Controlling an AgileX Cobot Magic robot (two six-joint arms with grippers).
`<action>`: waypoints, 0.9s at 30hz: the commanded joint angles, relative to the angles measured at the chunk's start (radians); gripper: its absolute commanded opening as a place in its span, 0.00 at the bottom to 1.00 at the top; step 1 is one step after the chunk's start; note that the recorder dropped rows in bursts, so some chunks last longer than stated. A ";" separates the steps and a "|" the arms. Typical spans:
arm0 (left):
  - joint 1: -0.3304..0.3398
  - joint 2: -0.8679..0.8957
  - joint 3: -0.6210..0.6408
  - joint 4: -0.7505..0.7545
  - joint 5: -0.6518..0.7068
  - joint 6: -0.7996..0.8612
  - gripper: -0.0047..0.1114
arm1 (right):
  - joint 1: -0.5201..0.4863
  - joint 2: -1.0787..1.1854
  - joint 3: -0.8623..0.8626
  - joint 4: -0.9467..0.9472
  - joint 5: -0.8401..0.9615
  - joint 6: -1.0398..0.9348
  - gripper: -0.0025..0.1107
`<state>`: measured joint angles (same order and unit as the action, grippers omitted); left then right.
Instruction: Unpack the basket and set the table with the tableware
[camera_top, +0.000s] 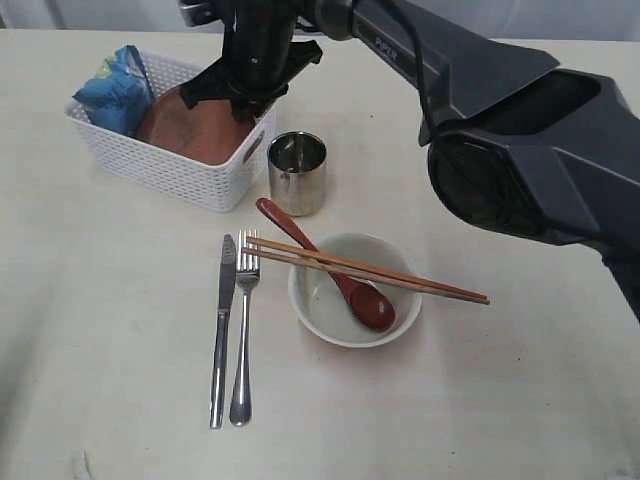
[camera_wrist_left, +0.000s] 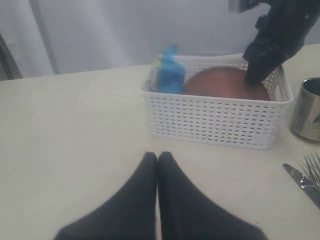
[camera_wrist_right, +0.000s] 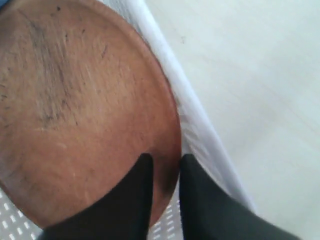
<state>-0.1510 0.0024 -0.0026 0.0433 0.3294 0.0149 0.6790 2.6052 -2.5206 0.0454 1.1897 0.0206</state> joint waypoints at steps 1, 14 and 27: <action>0.002 -0.002 0.003 0.001 -0.010 -0.004 0.04 | 0.000 -0.031 -0.003 0.028 0.008 -0.038 0.04; 0.002 -0.002 0.003 0.001 -0.010 -0.004 0.04 | 0.000 -0.088 -0.003 0.060 -0.008 -0.036 0.02; 0.002 -0.002 0.003 0.001 -0.010 -0.004 0.04 | 0.053 -0.142 -0.003 -0.246 -0.008 0.035 0.02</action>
<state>-0.1510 0.0024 -0.0026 0.0433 0.3294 0.0149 0.7063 2.4796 -2.5206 -0.0537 1.1895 0.0213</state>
